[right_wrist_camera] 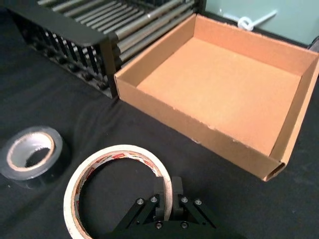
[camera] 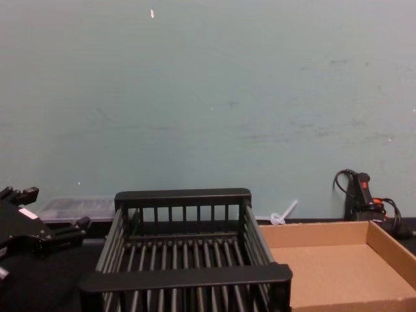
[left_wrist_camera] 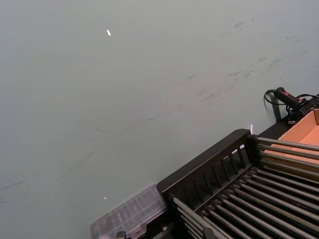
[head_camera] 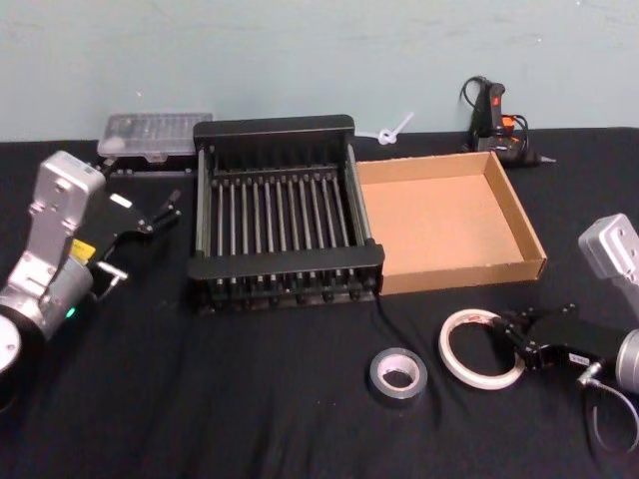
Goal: Pick up the white tape and place it into the black box , Pick up the silver tape and place it into the brown box.
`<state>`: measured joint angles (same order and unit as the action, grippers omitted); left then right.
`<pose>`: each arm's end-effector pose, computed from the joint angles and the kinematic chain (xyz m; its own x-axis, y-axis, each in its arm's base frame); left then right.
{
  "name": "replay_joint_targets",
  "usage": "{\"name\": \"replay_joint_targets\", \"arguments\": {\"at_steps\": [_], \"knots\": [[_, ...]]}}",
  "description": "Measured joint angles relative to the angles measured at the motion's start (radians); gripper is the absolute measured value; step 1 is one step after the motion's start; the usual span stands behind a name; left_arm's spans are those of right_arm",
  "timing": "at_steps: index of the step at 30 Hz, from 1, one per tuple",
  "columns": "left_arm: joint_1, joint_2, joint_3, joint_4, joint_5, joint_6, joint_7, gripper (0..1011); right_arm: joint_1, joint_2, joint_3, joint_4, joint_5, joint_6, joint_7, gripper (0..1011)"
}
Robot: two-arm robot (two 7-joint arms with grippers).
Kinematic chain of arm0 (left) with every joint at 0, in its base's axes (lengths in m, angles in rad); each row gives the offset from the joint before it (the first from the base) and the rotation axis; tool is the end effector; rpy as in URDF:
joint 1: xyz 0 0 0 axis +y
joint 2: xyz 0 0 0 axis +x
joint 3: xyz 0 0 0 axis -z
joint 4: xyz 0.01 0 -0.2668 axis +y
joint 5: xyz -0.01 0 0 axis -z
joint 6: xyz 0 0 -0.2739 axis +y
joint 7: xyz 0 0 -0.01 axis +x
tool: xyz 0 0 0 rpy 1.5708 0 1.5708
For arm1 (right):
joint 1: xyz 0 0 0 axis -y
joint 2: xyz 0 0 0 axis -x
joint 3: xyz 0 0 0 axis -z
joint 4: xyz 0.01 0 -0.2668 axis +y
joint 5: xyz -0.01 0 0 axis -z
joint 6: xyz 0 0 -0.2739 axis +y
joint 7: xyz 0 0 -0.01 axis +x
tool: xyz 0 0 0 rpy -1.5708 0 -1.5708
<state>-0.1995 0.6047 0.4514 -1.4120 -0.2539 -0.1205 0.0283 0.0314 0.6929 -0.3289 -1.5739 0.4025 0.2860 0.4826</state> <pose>0.3213 0.0787 -0.2769 0.2923 0.8803 0.3737 -0.9553 0.2873 0.0703 0.2860 -0.1042 -0.2667 0.6687 -0.7428 0.0320 0.6511 0.5644 -0.5075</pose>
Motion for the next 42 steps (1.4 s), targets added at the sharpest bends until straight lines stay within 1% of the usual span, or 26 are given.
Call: {"name": "replay_joint_targets", "arguments": {"at_steps": [9,17,22,27,30,31,36,42], "knots": [[0.0,0.0,0.0,0.0,0.0,0.0,0.0,1002,-0.006,0.0,0.018,-0.029,0.026,-0.022,-0.001,99],[0.0,0.0,0.0,0.0,0.0,0.0,0.0,1001,0.025,-0.008,0.017,-0.041,0.033,-0.037,-0.003,99],[0.0,0.0,0.0,0.0,0.0,0.0,0.0,1001,0.081,-0.026,-0.003,-0.027,0.02,-0.042,-0.002,98],[0.0,0.0,0.0,0.0,0.0,0.0,0.0,1002,0.115,-0.039,-0.012,-0.015,0.015,-0.047,0.0,98],[0.0,0.0,0.0,0.0,0.0,0.0,0.0,1001,0.15,-0.05,-0.022,-0.003,0.008,-0.047,0.004,99],[0.0,0.0,0.0,0.0,0.0,0.0,0.0,1001,0.15,-0.05,-0.022,-0.003,0.008,-0.047,0.004,99],[0.0,0.0,0.0,0.0,0.0,0.0,0.0,1001,0.197,-0.068,-0.042,0.017,-0.004,-0.047,0.009,99],[0.0,0.0,0.0,0.0,0.0,0.0,0.0,1002,0.257,-0.101,-0.075,0.052,-0.023,-0.05,0.019,99]]}}
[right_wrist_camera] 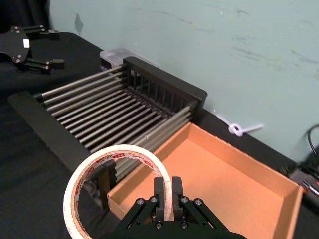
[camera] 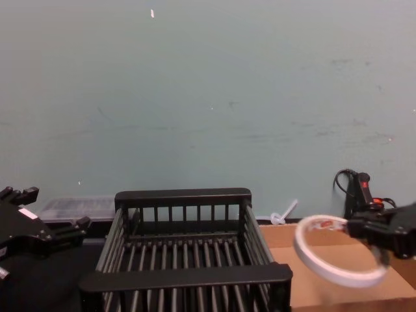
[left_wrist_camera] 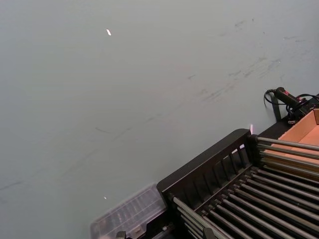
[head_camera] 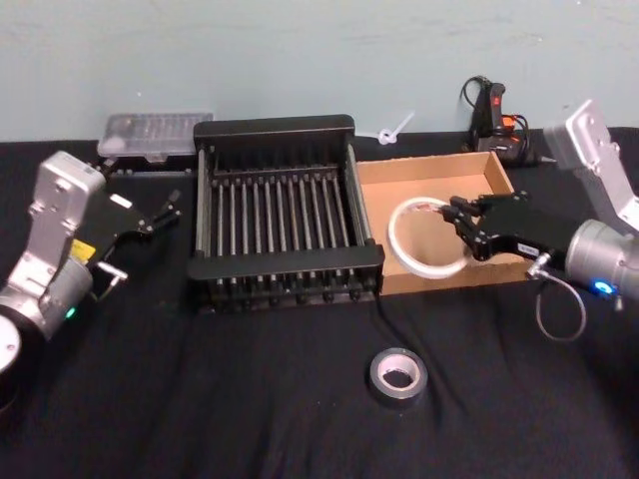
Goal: Pick up the white tape and place it into the black box , Pick up the silver tape and place it into the brown box.
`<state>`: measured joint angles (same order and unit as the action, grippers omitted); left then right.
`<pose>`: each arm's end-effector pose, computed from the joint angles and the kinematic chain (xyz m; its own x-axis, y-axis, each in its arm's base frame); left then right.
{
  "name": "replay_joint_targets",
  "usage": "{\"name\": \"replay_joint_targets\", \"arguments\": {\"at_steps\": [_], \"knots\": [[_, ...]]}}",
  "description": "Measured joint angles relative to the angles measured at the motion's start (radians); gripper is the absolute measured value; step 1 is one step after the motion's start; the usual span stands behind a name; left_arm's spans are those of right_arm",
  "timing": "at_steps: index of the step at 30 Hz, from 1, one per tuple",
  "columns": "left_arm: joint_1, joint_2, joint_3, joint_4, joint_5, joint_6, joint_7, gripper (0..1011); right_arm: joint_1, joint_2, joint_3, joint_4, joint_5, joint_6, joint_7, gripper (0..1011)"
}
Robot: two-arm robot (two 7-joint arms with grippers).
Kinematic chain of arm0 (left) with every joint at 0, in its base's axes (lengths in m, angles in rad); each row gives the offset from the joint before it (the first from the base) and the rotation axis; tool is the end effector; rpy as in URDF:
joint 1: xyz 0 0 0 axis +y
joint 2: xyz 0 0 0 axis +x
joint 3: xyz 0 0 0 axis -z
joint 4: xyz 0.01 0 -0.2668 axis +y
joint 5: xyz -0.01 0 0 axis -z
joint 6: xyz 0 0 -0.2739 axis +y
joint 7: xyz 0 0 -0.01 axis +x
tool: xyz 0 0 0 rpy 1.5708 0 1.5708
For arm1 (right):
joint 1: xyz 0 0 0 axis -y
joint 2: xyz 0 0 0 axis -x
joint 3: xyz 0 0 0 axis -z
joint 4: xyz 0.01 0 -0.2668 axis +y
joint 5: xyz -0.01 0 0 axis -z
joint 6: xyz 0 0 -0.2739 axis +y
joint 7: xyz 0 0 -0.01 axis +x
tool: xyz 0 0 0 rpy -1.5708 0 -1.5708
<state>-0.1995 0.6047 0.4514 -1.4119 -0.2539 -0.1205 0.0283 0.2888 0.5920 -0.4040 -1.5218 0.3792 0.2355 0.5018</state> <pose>0.3213 0.0787 -0.2769 0.2922 0.8803 0.3738 -0.9553 0.2873 0.0704 0.3453 -0.0673 -0.2184 0.7061 -0.6960 0.1308 0.6953 0.6463 -0.3143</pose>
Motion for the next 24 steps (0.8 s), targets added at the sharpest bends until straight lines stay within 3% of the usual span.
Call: {"name": "replay_joint_targets", "arguments": {"at_steps": [10,24], "knots": [[0.0,0.0,0.0,0.0,0.0,0.0,0.0,1001,0.096,-0.066,-0.06,0.085,-0.036,-0.013,0.022,98],[0.0,0.0,0.0,0.0,0.0,0.0,0.0,1001,0.252,-0.187,-0.145,0.279,-0.1,-0.053,0.054,99]]}}
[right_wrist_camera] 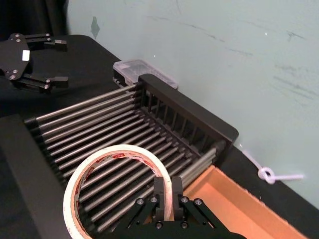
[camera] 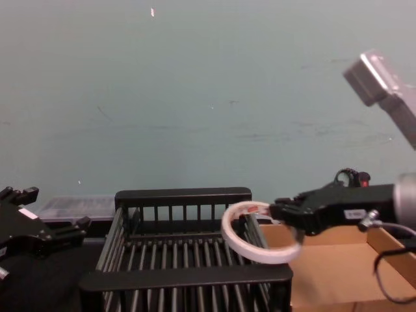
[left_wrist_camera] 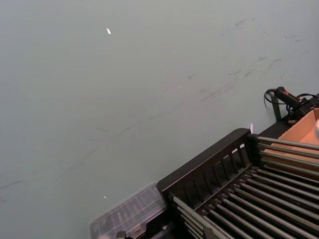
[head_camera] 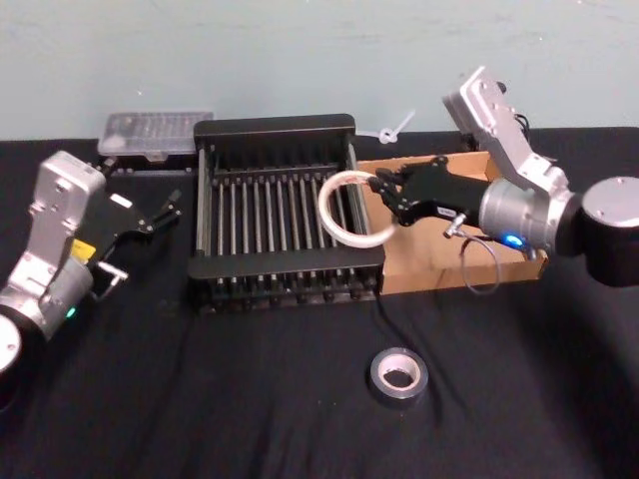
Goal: Pick up the white tape and place it into the black box , Pick up the silver tape and place it into the brown box.
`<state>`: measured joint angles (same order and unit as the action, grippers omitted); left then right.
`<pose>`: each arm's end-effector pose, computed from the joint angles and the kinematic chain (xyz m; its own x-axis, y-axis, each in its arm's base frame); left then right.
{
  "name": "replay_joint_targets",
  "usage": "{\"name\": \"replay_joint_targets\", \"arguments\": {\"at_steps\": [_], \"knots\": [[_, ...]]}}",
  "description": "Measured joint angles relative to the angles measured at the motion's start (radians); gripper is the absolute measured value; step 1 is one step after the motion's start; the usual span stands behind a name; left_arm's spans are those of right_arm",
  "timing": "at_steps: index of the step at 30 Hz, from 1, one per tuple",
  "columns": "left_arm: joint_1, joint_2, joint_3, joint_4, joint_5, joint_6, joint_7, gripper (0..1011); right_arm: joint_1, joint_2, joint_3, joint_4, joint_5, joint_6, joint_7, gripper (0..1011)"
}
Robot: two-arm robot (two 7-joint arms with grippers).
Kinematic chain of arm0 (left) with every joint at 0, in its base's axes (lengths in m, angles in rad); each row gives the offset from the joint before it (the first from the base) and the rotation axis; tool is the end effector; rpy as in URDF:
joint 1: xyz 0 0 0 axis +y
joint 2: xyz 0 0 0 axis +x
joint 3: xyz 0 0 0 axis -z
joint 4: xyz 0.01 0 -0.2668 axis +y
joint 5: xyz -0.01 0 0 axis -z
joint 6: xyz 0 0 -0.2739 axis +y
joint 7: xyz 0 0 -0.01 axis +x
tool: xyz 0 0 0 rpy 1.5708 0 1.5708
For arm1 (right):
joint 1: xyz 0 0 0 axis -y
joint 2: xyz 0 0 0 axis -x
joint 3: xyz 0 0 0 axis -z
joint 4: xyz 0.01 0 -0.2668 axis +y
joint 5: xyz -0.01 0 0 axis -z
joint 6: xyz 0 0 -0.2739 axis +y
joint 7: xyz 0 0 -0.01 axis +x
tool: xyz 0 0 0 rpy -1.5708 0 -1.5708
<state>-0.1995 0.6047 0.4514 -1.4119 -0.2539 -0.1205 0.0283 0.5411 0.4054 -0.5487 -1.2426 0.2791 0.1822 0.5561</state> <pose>0.3213 0.0787 -0.2769 0.2922 0.8803 0.3738 -0.9553 0.2873 0.0704 0.4048 -0.0136 -0.2189 0.7650 -0.6220 0.1670 0.6394 0.7026 -0.3124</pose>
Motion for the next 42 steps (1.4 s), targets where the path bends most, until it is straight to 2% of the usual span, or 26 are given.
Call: {"name": "replay_joint_targets", "arguments": {"at_steps": [8,21,26,39,41,42], "knots": [[0.0,0.0,0.0,0.0,0.0,0.0,0.0,1001,0.072,-0.06,-0.036,0.086,-0.05,-0.028,0.005,99],[0.0,0.0,0.0,0.0,0.0,0.0,0.0,1001,0.141,-0.13,-0.064,0.199,-0.098,-0.059,0.023,99],[0.0,0.0,0.0,0.0,0.0,0.0,0.0,1001,0.15,-0.142,-0.064,0.217,-0.108,-0.067,0.023,98],[0.0,0.0,0.0,0.0,0.0,0.0,0.0,1001,0.149,-0.139,-0.064,0.214,-0.106,-0.066,0.023,98],[0.0,0.0,0.0,0.0,0.0,0.0,0.0,1001,0.149,-0.139,-0.064,0.214,-0.106,-0.066,0.023,113],[0.0,0.0,0.0,0.0,0.0,0.0,0.0,1001,0.149,-0.139,-0.064,0.214,-0.106,-0.065,0.022,157]]}}
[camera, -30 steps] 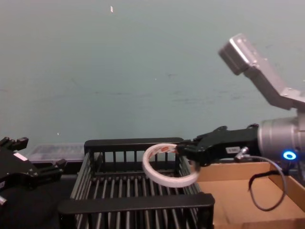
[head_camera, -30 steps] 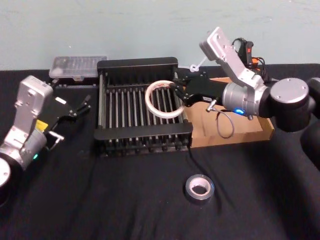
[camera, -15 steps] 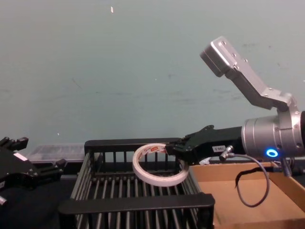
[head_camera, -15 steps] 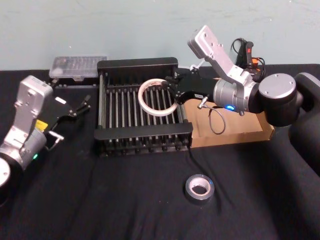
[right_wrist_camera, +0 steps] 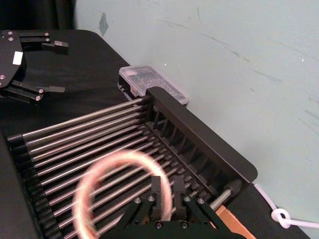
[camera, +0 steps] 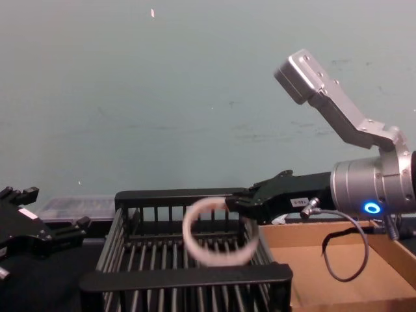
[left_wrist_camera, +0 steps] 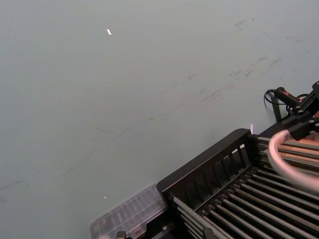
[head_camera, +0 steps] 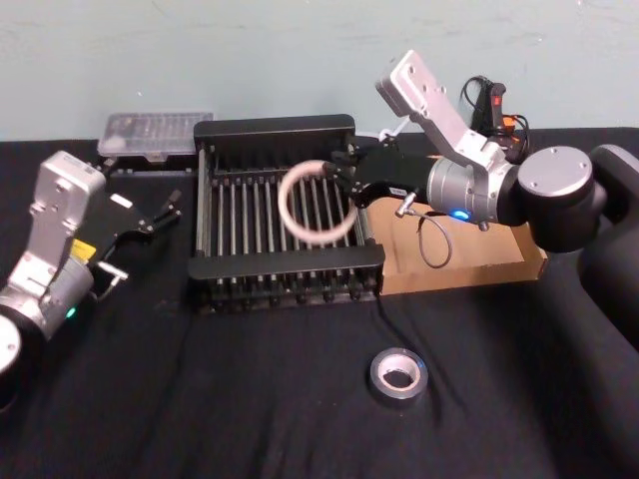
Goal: Pick up the white tape and place it into the black box , Pick up the silver tape and place it into the brown box.
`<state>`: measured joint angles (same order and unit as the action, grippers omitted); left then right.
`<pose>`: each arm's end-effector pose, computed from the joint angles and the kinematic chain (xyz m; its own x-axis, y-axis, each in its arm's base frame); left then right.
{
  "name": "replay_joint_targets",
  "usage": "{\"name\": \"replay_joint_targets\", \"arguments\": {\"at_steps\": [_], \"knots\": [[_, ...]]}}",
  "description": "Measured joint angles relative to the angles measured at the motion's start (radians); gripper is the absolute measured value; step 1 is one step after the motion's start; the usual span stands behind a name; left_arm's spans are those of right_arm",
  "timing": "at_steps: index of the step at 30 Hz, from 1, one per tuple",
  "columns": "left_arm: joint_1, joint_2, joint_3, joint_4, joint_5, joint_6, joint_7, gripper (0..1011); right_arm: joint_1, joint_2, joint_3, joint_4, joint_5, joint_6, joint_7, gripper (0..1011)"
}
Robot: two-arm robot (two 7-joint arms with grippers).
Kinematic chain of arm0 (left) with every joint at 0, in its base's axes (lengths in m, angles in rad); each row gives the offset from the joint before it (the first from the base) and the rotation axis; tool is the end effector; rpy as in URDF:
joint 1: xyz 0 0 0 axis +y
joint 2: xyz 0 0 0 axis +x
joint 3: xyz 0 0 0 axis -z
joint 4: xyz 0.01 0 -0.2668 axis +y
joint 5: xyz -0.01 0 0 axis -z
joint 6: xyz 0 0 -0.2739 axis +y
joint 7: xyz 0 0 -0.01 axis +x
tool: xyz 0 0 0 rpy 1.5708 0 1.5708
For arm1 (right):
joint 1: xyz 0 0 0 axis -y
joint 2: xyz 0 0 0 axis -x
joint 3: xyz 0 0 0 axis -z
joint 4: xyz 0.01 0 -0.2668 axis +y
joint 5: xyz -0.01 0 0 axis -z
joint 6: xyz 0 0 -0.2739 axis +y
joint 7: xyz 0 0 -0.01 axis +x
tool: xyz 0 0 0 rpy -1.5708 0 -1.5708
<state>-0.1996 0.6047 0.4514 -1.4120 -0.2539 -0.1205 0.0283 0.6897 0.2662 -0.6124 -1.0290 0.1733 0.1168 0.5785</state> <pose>0.3213 0.0787 -0.2769 0.2922 0.8803 0.3738 -0.9553 0.2873 0.0702 0.4394 0.0262 -0.2148 0.7910 -0.5640 0.2371 0.6116 0.7198 -0.3282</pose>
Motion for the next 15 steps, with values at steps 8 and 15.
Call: {"name": "replay_joint_targets", "arguments": {"at_steps": [8,15], "knots": [[0.0,0.0,0.0,0.0,0.0,0.0,0.0,1001,-0.001,0.001,0.0,-0.001,0.001,0.001,0.0,372],[0.0,0.0,0.0,0.0,0.0,0.0,0.0,1001,-0.001,0.001,0.0,-0.002,0.002,0.001,0.0,622]]}}
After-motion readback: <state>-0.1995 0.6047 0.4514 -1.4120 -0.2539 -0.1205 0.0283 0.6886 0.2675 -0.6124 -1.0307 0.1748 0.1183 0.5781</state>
